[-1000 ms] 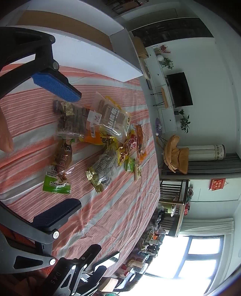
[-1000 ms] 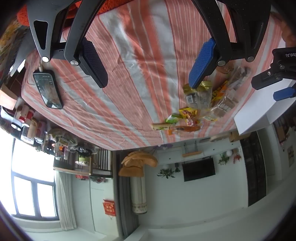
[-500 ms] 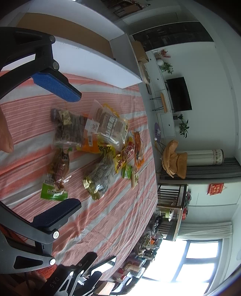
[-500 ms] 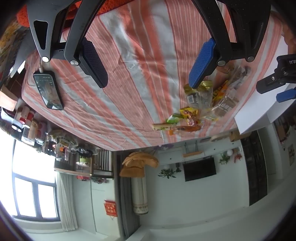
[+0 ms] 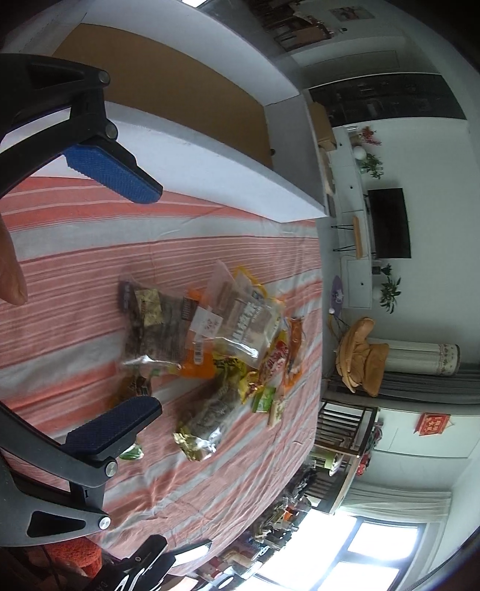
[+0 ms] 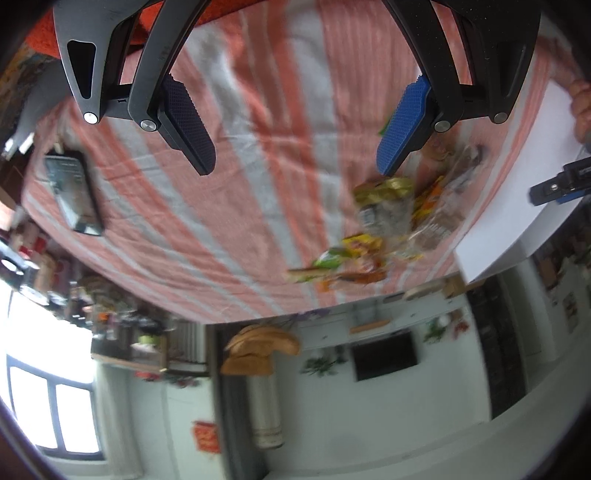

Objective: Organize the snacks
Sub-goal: 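Grasp the brown sausage pack with the right gripper while the left grasps the orange-labelled bag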

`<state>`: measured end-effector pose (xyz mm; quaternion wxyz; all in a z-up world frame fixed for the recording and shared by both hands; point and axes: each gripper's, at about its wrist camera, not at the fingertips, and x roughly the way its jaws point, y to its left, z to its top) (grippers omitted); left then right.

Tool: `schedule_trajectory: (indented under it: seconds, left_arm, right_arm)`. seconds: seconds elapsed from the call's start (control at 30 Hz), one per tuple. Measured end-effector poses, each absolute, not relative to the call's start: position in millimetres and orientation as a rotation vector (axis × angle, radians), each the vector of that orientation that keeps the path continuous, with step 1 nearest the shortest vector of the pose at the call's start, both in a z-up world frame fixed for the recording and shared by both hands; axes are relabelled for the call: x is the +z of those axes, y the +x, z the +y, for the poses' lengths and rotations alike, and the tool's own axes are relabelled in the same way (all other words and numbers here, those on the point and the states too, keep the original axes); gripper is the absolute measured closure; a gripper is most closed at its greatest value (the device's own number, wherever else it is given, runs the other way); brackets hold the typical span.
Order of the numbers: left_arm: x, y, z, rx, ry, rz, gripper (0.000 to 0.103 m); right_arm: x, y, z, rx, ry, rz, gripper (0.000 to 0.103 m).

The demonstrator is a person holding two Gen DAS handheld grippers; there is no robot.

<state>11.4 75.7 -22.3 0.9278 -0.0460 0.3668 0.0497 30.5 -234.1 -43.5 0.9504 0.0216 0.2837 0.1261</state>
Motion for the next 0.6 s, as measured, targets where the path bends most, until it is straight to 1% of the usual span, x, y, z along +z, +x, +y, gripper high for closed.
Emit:
schedule_trajectory:
  seconds: [0.1, 0.17, 0.27, 0.33, 0.5, 0.57, 0.6]
  left_arm:
    - [-31.8, 12.3, 76.9, 0.097, -0.087, 0.787, 0.0]
    - [-36.5, 12.5, 75.4, 0.09, -0.08, 0.805, 0.0]
    - [-39.5, 11.0, 72.4, 0.087, -0.057, 0.816, 0.0]
    - [-39.3, 8.1, 71.7, 0.092, -0.04, 0.813, 0.0]
    - [-43.5, 3.8, 78.8, 0.105, -0.041, 0.835, 0.0]
    - [-46.4, 3.5, 81.6, 0.114, -0.039, 0.849, 0.0]
    - [-47.5, 3.5, 83.2, 0.118, -0.037, 0.855, 0.0]
  right_arm:
    - [-46.0, 45.1, -207.6, 0.461, 0.033, 0.681, 0.012]
    - [-60.6, 61.3, -176.4, 0.611, -0.01, 0.879, 0.012]
    - [-90.0, 82.9, -138.8, 0.672, -0.135, 1.047, 0.012]
    - [-105.2, 95.0, -109.4, 0.676, -0.248, 1.072, 0.012]
    - [-119.0, 110.5, -79.6, 0.698, -0.285, 1.101, 0.013]
    - [-117.0, 112.7, -78.6, 0.688, -0.283, 1.066, 0.019]
    - [-121.3, 116.9, -77.6, 0.672, -0.287, 1.063, 0.029]
